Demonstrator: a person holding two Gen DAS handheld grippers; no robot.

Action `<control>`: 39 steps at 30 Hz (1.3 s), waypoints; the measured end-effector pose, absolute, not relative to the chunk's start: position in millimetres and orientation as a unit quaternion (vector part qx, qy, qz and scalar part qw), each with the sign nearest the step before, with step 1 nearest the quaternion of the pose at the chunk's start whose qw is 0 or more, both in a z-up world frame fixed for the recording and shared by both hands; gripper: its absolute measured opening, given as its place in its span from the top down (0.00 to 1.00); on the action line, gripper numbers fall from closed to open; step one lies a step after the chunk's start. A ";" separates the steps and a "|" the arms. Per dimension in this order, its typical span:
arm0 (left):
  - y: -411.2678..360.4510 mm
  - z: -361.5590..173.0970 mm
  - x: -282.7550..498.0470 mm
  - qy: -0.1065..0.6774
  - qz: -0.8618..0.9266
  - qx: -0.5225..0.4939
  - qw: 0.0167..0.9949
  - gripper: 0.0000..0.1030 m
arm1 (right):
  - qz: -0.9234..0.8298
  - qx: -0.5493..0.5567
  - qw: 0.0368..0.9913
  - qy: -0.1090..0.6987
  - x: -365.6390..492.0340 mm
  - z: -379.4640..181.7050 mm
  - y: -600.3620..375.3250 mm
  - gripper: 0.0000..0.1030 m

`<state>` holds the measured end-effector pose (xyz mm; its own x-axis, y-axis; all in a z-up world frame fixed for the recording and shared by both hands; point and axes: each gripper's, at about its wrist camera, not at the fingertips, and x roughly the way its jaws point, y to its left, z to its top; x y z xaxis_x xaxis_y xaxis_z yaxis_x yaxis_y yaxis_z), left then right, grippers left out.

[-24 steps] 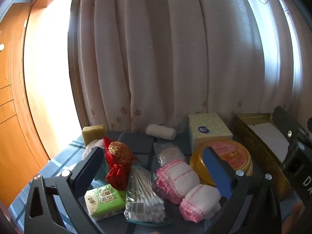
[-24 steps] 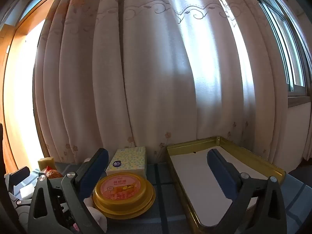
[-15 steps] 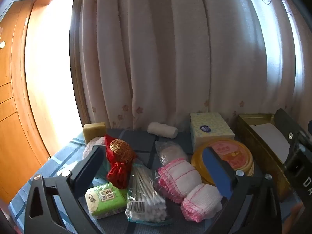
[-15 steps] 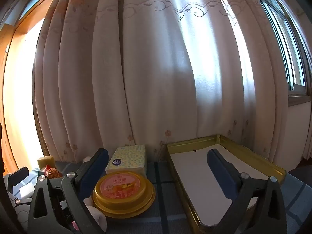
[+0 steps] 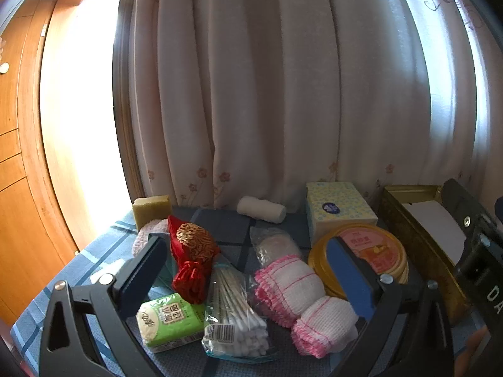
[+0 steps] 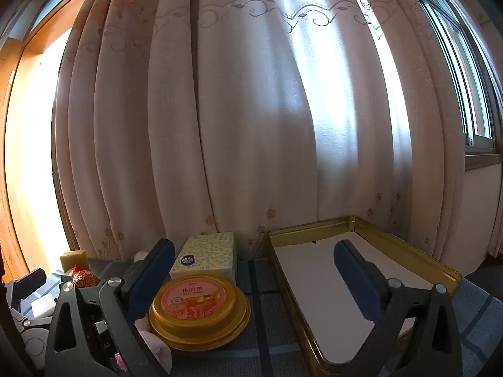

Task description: Organize soft objects

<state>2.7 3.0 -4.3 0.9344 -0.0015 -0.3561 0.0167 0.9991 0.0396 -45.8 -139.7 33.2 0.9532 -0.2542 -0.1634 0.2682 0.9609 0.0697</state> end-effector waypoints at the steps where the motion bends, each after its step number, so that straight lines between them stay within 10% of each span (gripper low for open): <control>1: 2.7 -3.9 3.4 0.182 -0.004 0.021 0.983 0.00 | -0.132 0.045 0.987 0.076 -44.4 33.0 -140.2 0.00; 39: 20.9 -5.8 2.7 0.207 0.008 -0.014 0.978 0.00 | -0.122 0.027 0.988 0.090 -38.1 23.9 -133.9 0.01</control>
<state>2.7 20.9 -5.8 0.9138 0.0093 -0.4059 -0.0212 0.9995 -0.0248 -38.1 -133.9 23.9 0.9538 -0.2368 -0.1851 0.2467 0.9686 0.0320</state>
